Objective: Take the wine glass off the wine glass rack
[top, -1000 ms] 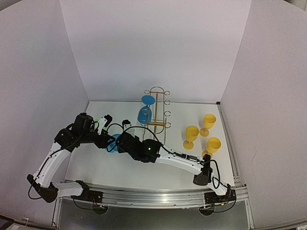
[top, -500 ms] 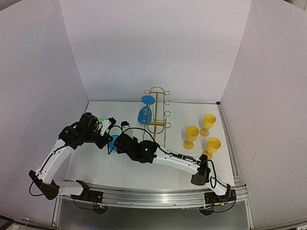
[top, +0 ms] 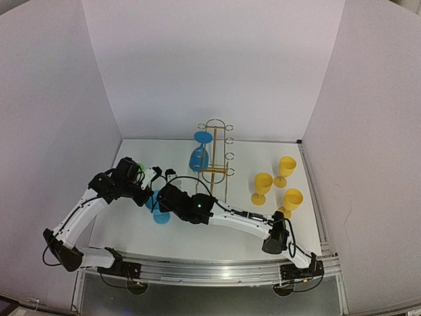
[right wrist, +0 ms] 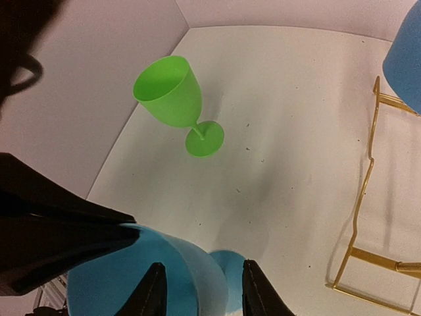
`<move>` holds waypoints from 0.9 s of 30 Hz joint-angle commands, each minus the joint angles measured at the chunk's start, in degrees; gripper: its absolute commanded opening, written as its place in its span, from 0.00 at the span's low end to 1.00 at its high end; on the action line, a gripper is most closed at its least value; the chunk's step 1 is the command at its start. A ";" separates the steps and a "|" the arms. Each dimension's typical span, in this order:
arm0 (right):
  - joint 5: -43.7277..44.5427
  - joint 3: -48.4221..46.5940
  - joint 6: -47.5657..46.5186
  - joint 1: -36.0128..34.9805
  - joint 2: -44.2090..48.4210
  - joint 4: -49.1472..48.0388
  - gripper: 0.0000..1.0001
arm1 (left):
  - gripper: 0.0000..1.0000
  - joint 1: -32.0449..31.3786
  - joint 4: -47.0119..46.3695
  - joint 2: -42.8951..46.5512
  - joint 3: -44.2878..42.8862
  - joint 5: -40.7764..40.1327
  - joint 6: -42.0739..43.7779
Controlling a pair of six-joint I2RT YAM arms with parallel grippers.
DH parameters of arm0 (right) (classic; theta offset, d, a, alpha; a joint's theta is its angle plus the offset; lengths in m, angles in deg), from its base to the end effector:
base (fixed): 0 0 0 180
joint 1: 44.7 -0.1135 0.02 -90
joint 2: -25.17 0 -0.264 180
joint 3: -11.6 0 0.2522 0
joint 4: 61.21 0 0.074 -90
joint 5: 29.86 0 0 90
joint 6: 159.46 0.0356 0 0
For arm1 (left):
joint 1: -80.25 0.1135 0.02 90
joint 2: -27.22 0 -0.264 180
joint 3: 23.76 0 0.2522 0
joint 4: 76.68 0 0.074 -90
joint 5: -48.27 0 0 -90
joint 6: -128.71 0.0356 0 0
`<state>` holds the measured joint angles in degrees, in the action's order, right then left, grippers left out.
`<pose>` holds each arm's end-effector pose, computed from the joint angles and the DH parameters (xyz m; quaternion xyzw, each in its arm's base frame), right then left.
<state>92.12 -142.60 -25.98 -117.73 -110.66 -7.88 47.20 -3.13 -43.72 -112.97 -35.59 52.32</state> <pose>0.1739 0.5053 0.3172 -0.0943 0.8568 0.2492 0.4415 0.1954 -0.1317 0.3522 0.3921 0.8688 -0.1007 0.2850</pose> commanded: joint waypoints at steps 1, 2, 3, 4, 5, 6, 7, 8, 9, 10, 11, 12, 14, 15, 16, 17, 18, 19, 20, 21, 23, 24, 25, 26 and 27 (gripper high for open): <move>-2.86 0.15 -5.14 -0.29 3.52 -3.87 0.41 | 0.00 2.42 0.76 0.64 2.84 -1.83 1.95; -3.18 0.31 -5.90 -0.28 4.07 -3.98 0.42 | 0.00 4.21 0.42 1.08 3.61 -1.58 2.56; -3.56 0.36 -6.39 -0.28 4.59 -4.13 0.43 | 0.00 7.21 0.17 1.37 4.54 -0.76 3.34; -4.17 0.47 -6.98 -0.28 5.24 -4.38 0.44 | 0.00 10.65 0.19 1.46 5.47 0.62 4.22; -4.85 0.61 -7.63 -0.28 5.94 -4.66 0.45 | 0.00 14.13 0.31 1.43 6.32 2.10 5.20; -5.41 0.79 -8.40 -0.28 6.56 -4.93 0.45 | 0.00 16.58 0.44 1.21 6.73 2.78 6.60; -5.91 1.02 -9.20 -0.28 7.31 -5.23 0.46 | 0.00 18.48 0.19 1.17 7.05 2.92 8.09; -6.33 1.30 -9.97 -0.28 8.08 -5.51 0.46 | 0.00 20.16 -0.31 1.30 7.34 2.89 9.46; -6.55 1.68 -10.54 -0.28 8.68 -5.71 0.47 | 0.00 22.10 -1.09 1.67 7.71 3.31 10.10; -6.59 2.18 -11.12 -0.28 9.43 -5.96 0.47 | 0.00 23.40 -1.48 1.89 7.94 3.69 10.70; -6.49 2.70 -11.77 -0.28 10.19 -6.24 0.47 | 0.00 24.77 -1.69 1.96 8.16 3.93 11.45; -6.26 3.17 -12.44 -0.28 10.89 -6.47 0.47 | 0.00 26.60 -2.06 1.94 8.43 4.07 12.28; -5.75 4.22 -13.56 -0.28 12.29 -6.88 0.48 | 0.00 30.96 -3.89 1.74 8.72 4.95 13.70; -5.41 4.74 -13.99 -0.27 12.78 -7.15 0.48 | 0.00 33.60 -4.71 1.25 8.50 5.57 14.31; -5.20 5.17 -14.27 -0.22 13.55 -7.43 0.48 | 0.00 36.52 -5.17 0.40 7.79 6.01 15.03; -5.04 5.67 -14.65 -0.19 14.26 -7.74 0.48 | 0.00 39.37 -5.47 -0.62 7.08 6.57 15.70; -4.78 6.14 -15.13 -0.19 14.88 -8.02 0.48 | 0.00 41.94 -5.78 -1.90 6.28 7.32 16.21; -4.41 6.54 -15.58 -0.19 15.40 -8.20 0.49 | 0.00 44.25 -6.28 -3.42 5.20 7.98 16.73; -4.01 6.96 -16.01 -0.19 15.90 -8.34 0.49 | 0.00 46.39 -6.98 -4.93 4.03 8.39 17.33; -3.50 7.55 -16.39 -0.18 16.53 -8.48 0.49 | 0.00 48.17 -8.21 -5.96 3.09 8.20 17.93; -2.70 9.06 -16.85 -0.07 17.74 -8.98 0.49 | 0.00 50.12 -11.34 -7.86 2.19 7.23 18.47; -2.40 9.70 -16.95 -0.01 18.17 -9.20 0.49 | 0.00 50.57 -13.13 -8.67 1.86 6.75 18.58; -2.13 10.30 -17.03 0.02 18.55 -9.42 0.49 | 0.00 50.86 -14.92 -9.46 1.56 6.30 18.63; -1.89 10.80 -17.13 0.07 18.80 -9.64 0.49 | 0.00 50.98 -16.58 -10.49 1.22 6.02 18.41; -1.71 11.19 -17.18 0.08 19.12 -9.82 0.49 | 0.00 50.96 -17.96 -11.52 0.78 5.93 17.79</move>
<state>88.30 -133.51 -41.36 -117.74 -94.87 -15.41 97.72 -12.40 -52.77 -108.40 -29.91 68.95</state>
